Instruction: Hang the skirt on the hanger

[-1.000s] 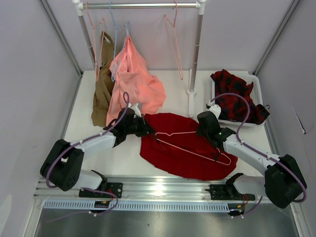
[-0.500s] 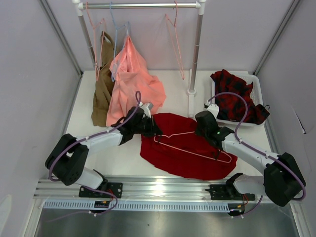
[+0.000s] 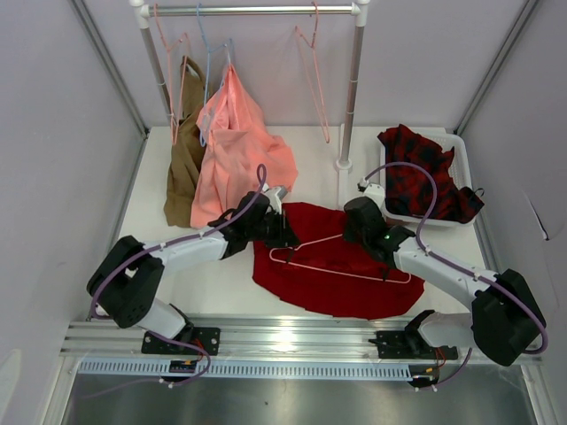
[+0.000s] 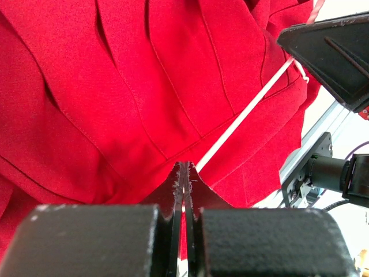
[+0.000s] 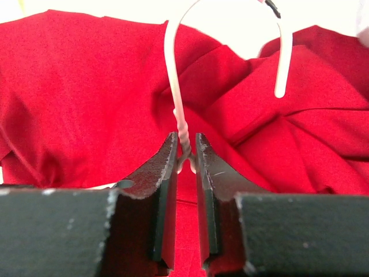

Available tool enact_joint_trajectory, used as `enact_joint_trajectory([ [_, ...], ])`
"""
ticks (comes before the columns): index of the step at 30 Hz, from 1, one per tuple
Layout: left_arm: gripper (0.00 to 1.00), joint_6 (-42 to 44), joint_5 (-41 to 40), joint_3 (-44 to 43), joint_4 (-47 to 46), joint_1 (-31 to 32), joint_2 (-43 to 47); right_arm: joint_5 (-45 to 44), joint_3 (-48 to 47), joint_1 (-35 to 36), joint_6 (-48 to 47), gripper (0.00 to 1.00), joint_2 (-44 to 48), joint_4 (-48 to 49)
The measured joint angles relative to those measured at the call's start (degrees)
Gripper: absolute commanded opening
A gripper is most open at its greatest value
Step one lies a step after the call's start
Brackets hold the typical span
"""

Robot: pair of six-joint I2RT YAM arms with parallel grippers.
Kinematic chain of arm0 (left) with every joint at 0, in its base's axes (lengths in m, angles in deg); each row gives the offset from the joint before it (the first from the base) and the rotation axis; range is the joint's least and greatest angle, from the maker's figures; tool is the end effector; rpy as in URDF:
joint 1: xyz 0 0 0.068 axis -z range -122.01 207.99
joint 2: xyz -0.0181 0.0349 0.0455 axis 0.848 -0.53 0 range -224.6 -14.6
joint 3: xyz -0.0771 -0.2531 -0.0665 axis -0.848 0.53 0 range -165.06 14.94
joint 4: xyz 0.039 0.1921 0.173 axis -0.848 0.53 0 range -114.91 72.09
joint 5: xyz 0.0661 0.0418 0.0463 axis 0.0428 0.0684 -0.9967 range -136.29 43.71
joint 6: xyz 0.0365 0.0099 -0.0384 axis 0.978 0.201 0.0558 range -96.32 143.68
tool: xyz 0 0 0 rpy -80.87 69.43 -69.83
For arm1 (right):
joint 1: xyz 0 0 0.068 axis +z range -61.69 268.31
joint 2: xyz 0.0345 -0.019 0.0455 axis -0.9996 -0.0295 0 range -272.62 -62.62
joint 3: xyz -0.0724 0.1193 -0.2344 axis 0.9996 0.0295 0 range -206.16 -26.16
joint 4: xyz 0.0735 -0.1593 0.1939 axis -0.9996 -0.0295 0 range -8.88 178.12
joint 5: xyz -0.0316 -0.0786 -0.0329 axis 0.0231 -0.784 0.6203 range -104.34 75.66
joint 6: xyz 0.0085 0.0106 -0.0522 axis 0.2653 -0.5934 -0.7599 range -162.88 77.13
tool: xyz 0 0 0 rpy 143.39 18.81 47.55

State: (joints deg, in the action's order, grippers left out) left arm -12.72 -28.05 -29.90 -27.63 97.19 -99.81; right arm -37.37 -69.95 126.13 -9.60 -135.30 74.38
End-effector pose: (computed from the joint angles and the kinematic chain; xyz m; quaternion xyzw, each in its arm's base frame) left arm 0.2322 -0.2038 0.1978 0.0915 0.8842 -0.3793 0.2570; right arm 0.2167 0.1505 0.2274 0.0445 0.8998 0.0801 0.4266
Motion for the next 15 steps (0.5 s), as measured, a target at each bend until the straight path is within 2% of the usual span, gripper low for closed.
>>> enact_joint_trajectory([
  [11, 0.0, 1.14, -1.68, 0.0, 1.4, 0.7, 3.54, 1.9, -0.61, 1.25, 0.79, 0.0, 0.04, 1.75],
  [13, 0.04, 2.21, -2.14, 0.02, 2.08, 0.83, 4.96, 1.99, -0.7, 1.66, 0.81, 0.0, 0.15, 2.25],
  [15, 0.19, 3.91, -2.67, 0.04, 2.64, 0.98, 6.71, 2.05, -0.7, 2.14, 0.79, 0.0, 0.35, 2.51],
])
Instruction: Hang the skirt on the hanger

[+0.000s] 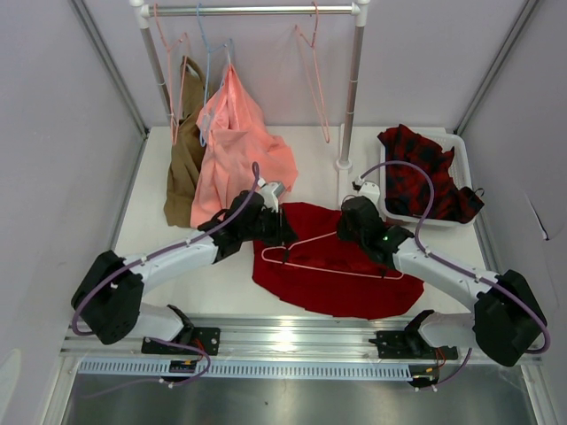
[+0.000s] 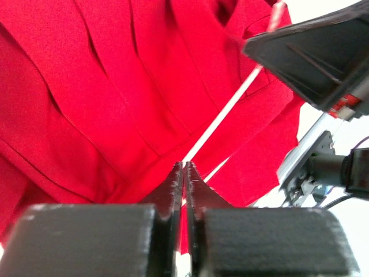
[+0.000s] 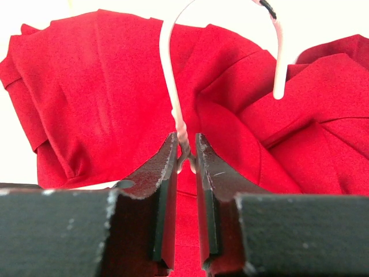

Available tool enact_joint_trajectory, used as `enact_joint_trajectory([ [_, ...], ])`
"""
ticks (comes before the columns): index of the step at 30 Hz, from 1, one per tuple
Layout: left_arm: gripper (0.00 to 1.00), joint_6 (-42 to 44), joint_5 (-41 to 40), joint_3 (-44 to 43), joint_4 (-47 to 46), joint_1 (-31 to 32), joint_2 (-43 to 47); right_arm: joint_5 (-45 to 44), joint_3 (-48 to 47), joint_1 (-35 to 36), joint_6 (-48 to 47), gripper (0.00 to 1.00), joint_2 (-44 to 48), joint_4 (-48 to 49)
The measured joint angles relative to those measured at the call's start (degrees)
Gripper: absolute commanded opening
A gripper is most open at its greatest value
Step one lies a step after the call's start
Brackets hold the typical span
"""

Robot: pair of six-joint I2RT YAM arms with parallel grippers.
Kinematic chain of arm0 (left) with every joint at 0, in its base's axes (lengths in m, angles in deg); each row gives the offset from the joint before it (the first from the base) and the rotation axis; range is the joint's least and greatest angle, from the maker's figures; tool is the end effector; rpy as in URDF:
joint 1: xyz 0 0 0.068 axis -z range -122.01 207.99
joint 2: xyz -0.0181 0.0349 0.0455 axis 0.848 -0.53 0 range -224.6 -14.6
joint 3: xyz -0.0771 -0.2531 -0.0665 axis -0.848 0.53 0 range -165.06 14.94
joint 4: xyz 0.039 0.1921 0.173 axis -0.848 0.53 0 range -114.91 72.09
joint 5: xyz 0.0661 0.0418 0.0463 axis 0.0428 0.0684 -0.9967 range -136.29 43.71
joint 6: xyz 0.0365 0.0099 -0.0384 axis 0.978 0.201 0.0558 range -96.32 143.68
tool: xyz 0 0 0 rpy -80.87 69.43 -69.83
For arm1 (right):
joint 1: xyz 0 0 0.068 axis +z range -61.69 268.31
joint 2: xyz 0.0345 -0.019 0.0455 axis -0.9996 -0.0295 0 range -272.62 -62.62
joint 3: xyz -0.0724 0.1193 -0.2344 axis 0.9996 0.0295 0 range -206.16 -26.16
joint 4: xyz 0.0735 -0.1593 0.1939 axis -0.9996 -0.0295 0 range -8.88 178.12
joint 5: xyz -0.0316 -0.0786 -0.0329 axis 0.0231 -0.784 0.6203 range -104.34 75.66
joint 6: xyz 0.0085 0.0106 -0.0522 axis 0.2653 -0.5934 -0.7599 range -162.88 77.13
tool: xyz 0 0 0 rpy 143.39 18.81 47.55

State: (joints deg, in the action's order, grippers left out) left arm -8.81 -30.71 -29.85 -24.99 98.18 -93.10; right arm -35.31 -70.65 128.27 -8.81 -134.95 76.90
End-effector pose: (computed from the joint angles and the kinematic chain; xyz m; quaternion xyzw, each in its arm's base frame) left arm 0.2188 -0.1975 0.2262 0.1225 0.8670 -0.3735 0.3062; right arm 0.2135 0.1622 0.2361 0.0325 0.8906 0.1234 0.4366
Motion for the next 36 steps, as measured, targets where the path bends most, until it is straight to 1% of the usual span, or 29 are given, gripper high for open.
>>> enact_joint_trajectory([
  [1, 0.25, 0.76, -0.15, 0.0, 0.07, 0.02, 0.72, 0.02, 0.0, 0.24, 0.0, 0.0, 0.13, 0.02],
  [2, 0.38, 1.79, -0.17, 0.0, 0.2, 0.07, 1.49, 0.02, 0.0, 0.37, 0.0, 0.0, 0.24, 0.0],
  [5, 0.48, 5.07, 0.98, -0.31, 0.44, 0.09, 2.78, 0.04, 0.0, 0.68, -0.02, 0.0, 0.98, -0.02],
  [7, 0.5, 7.3, 2.8, -1.31, 0.7, 0.11, 2.4, 0.2, 0.0, 0.9, -0.07, 0.0, 1.79, 0.0],
  [13, 0.51, 12.72, 10.64, -7.06, 0.52, 0.31, -3.56, 0.44, 0.0, 2.01, -0.2, 0.0, 4.79, 0.02],
  [20, 0.51, 16.09, 17.55, -9.94, -1.14, 1.33, -9.31, 0.44, 0.0, 3.52, -0.24, 0.0, 5.66, 0.0],
  [27, 0.48, 17.05, 22.01, -13.14, -3.76, 1.51, -13.42, 0.39, 0.0, 4.24, -0.66, 0.0, 7.08, -0.04],
  [32, 0.47, 17.09, 23.41, -13.75, -5.49, 1.7, -16.2, 0.39, 0.0, 4.24, -0.9, 0.0, 8.04, -0.09],
  [36, 0.45, 16.98, 24.3, -13.75, -6.75, 1.7, -16.72, 0.37, 0.0, 4.24, -1.27, 0.0, 8.9, -0.44],
])
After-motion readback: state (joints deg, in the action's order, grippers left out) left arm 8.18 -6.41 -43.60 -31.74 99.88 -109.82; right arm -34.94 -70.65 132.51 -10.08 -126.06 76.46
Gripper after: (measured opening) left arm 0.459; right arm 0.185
